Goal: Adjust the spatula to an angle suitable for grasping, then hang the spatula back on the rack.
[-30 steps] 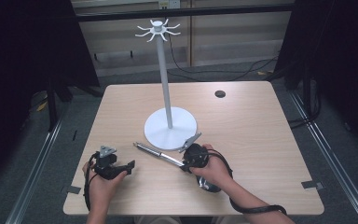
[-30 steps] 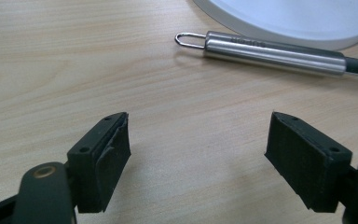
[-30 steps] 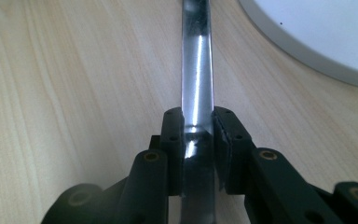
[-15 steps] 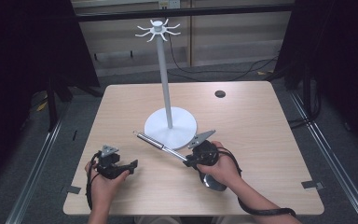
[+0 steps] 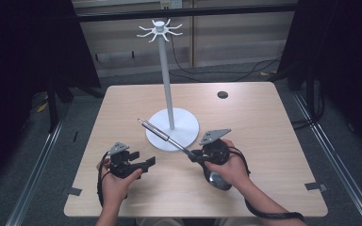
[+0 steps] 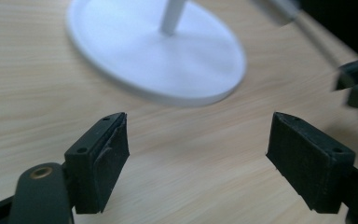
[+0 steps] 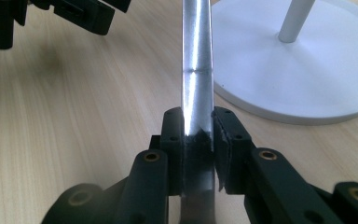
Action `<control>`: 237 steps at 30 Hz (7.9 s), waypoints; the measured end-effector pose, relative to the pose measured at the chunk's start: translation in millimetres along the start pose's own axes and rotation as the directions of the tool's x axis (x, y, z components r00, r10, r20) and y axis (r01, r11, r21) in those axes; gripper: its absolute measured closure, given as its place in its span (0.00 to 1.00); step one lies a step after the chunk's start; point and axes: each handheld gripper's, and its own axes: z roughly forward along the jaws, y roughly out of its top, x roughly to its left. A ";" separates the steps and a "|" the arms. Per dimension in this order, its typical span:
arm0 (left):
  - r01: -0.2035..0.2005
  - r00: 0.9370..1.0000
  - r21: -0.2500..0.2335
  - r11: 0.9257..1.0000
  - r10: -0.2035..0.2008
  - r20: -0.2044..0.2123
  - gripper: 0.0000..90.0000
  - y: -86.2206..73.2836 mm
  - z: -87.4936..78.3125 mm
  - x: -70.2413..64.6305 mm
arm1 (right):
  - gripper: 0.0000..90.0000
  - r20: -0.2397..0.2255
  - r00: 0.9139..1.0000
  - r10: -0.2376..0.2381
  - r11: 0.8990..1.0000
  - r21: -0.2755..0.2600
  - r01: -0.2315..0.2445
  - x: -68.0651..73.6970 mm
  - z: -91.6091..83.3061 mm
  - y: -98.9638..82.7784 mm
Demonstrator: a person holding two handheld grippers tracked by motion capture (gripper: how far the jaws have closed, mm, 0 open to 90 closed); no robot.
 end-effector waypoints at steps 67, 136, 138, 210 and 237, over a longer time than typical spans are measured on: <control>0.094 0.948 -0.176 0.980 -0.033 0.317 0.98 70.7 18.0 -80.6 | 0.83 -0.002 1.000 0.029 0.975 -0.222 -0.029 15.4 -27.6 17.2; -0.220 0.942 -0.120 0.968 0.243 0.231 0.98 144.5 5.4 -105.9 | 0.31 0.115 0.985 0.132 0.987 -0.107 -0.120 -22.7 -47.4 -52.5; -0.223 0.941 -0.120 0.967 0.245 0.233 0.98 145.5 5.2 -106.5 | 0.31 0.116 0.984 0.133 0.987 -0.103 -0.121 -22.8 -47.3 -53.1; -0.216 0.960 -0.139 0.966 0.236 0.152 0.96 189.1 21.4 -84.3 | 0.26 0.133 0.982 0.131 0.989 -0.083 -0.120 -27.7 -49.5 -57.7; -0.208 0.967 -0.160 0.965 0.228 0.113 0.89 192.7 19.5 -74.4 | 0.25 0.126 0.984 0.126 0.990 -0.075 -0.117 -26.7 -48.4 -58.1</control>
